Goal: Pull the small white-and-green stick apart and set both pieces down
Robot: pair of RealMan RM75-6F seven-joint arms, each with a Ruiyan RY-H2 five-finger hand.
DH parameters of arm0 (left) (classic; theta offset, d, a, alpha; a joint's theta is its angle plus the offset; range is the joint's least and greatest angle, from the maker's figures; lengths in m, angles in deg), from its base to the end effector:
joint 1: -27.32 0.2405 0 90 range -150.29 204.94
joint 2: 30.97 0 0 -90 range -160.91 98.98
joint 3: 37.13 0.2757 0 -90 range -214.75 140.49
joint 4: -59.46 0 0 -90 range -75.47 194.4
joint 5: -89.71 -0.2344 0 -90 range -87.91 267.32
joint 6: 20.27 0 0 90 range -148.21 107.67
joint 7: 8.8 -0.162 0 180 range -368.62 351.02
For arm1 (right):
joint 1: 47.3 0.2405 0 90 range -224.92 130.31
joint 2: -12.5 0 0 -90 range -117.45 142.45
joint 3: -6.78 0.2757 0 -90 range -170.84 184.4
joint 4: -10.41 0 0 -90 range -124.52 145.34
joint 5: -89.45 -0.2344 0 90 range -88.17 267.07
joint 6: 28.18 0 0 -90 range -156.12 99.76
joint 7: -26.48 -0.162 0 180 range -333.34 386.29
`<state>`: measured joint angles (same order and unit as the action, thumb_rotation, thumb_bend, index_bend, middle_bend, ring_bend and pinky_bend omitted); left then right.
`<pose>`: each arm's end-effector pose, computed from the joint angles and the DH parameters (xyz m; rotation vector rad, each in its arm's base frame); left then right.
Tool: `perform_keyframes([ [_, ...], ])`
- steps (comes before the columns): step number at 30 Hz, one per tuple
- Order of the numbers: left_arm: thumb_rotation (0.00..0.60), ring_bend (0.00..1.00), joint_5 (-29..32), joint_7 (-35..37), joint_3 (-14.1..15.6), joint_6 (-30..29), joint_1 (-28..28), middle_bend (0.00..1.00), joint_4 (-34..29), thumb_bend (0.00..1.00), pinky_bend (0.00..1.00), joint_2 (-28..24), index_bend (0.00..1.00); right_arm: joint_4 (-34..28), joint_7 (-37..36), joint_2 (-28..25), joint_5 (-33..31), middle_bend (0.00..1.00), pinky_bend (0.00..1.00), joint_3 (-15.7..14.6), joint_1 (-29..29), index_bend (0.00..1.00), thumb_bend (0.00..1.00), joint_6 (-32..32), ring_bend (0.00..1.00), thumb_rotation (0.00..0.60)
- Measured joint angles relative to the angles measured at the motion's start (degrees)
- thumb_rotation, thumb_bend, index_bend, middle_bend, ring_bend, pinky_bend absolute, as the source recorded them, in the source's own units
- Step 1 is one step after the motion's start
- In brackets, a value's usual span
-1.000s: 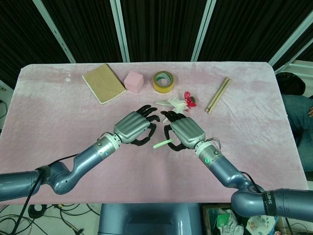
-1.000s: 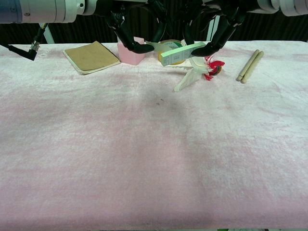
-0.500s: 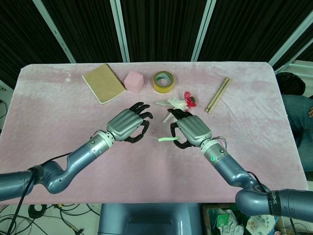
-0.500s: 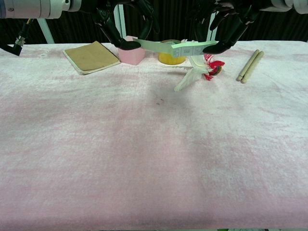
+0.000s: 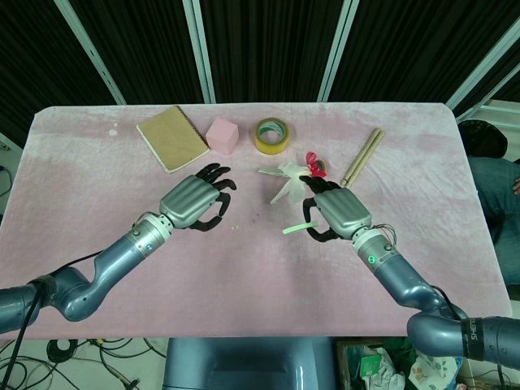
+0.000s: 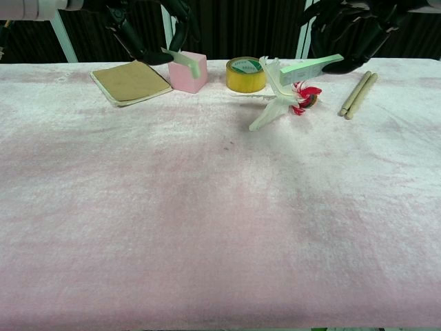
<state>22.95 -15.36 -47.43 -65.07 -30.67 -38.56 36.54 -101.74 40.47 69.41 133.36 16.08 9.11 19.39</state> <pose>-0.0586 0.4072 0.0415 -2.1360 -0.8137 -1.0336 -0.0898 -0.3857 0.0850 1.9106 -1.1109 0.8967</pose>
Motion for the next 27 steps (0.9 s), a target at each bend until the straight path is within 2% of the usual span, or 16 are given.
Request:
perform_keyframes([
  [8, 0.600, 0.02, -4.22, 5.08, 2.22, -2.54, 5.02, 0.23, 0.12, 0.50, 0.02, -3.55, 0.63, 0.51, -3.26, -1.53, 2.72, 0.00, 0.12, -2.37, -4.18, 0.70, 0.47, -0.74, 0.02, 0.600],
  [12, 0.600, 0.02, -5.50, 10.27, 3.81, -3.45, 7.70, 0.23, 1.86, 0.50, 0.02, -3.94, 0.63, 1.13, -5.86, -0.53, 5.53, 0.00, 0.12, -3.32, -6.67, 0.70, 0.47, -0.60, 0.02, 0.600],
  [19, 0.600, 0.01, -10.13, 22.57, 6.73, -5.72, 12.70, 0.22, 8.37, 0.50, 0.02, -1.61, 0.63, 5.11, -7.80, 6.07, 8.31, 0.00, 0.12, -5.08, -10.86, 0.70, 0.47, 2.83, 0.01, 0.600],
  [27, 0.600, 0.01, -15.12, 33.36, 10.53, -7.32, 16.82, 0.21, 20.03, 0.50, 0.02, 5.91, 0.62, 14.07, -8.17, 15.52, 7.39, 0.00, 0.12, -6.17, -13.11, 0.70, 0.47, 4.54, 0.01, 0.600],
])
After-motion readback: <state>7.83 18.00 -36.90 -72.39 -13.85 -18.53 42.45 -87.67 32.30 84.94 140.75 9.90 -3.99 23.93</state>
